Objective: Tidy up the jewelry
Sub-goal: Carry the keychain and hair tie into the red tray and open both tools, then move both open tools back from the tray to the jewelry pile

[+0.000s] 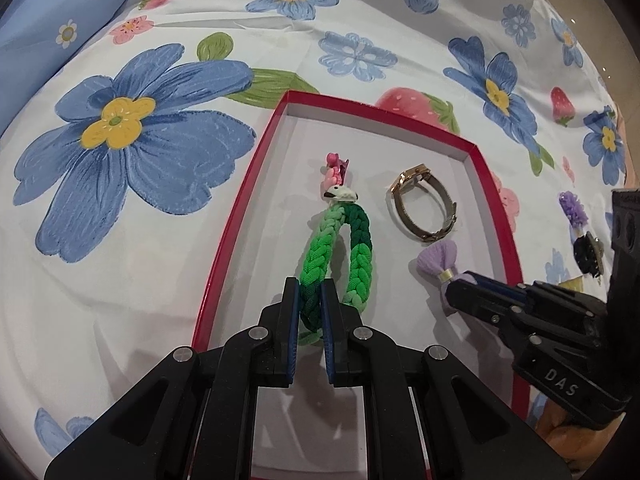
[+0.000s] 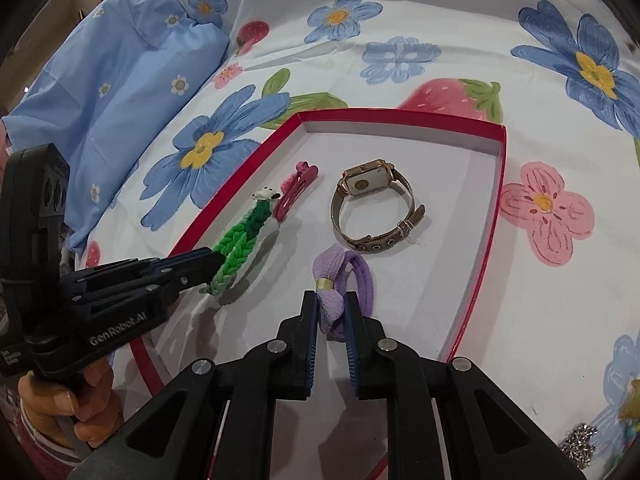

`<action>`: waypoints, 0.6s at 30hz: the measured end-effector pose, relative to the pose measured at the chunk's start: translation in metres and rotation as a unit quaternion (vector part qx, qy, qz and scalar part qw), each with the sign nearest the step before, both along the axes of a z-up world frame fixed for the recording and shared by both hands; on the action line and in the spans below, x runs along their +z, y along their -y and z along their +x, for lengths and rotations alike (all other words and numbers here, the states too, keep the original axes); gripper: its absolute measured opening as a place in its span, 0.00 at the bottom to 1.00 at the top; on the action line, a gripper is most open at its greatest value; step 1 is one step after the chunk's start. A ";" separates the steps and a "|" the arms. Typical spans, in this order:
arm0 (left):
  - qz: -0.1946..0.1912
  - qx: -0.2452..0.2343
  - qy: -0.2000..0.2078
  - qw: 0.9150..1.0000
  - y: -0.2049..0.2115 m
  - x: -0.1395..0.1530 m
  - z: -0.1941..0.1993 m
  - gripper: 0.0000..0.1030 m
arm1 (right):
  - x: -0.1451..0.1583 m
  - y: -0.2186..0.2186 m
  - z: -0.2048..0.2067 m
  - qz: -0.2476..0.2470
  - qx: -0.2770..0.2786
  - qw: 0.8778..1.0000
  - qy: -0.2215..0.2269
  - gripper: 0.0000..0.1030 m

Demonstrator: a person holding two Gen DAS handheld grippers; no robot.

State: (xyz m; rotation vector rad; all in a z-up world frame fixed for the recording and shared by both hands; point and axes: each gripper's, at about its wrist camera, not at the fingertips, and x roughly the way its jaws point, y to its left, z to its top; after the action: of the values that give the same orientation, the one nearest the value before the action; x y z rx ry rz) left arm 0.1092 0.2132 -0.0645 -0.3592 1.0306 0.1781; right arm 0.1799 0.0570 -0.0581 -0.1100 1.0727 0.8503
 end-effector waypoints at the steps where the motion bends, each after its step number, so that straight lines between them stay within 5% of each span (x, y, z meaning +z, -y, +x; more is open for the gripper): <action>1: 0.001 0.000 -0.001 1.000 0.000 -0.001 0.000 0.09 | 0.000 -0.001 0.001 0.000 -0.001 1.000 0.000 0.15; 10: 0.004 0.001 -0.006 1.000 0.000 -0.003 -0.001 0.11 | 0.003 0.002 -0.001 0.015 0.000 1.000 -0.008 0.27; 14: 0.007 0.004 -0.001 1.000 -0.001 0.002 -0.004 0.28 | 0.010 0.006 -0.004 0.024 -0.002 1.000 -0.003 0.27; 18: 0.004 0.009 0.005 1.000 -0.002 0.008 -0.009 0.31 | 0.019 0.013 -0.006 0.037 -0.006 0.999 0.002 0.27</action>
State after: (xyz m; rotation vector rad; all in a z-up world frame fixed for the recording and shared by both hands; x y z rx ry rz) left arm 0.1000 0.2155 -0.0569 -0.3611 1.0176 0.1971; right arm 0.1740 0.0440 -0.0390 -0.0422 1.0369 0.8768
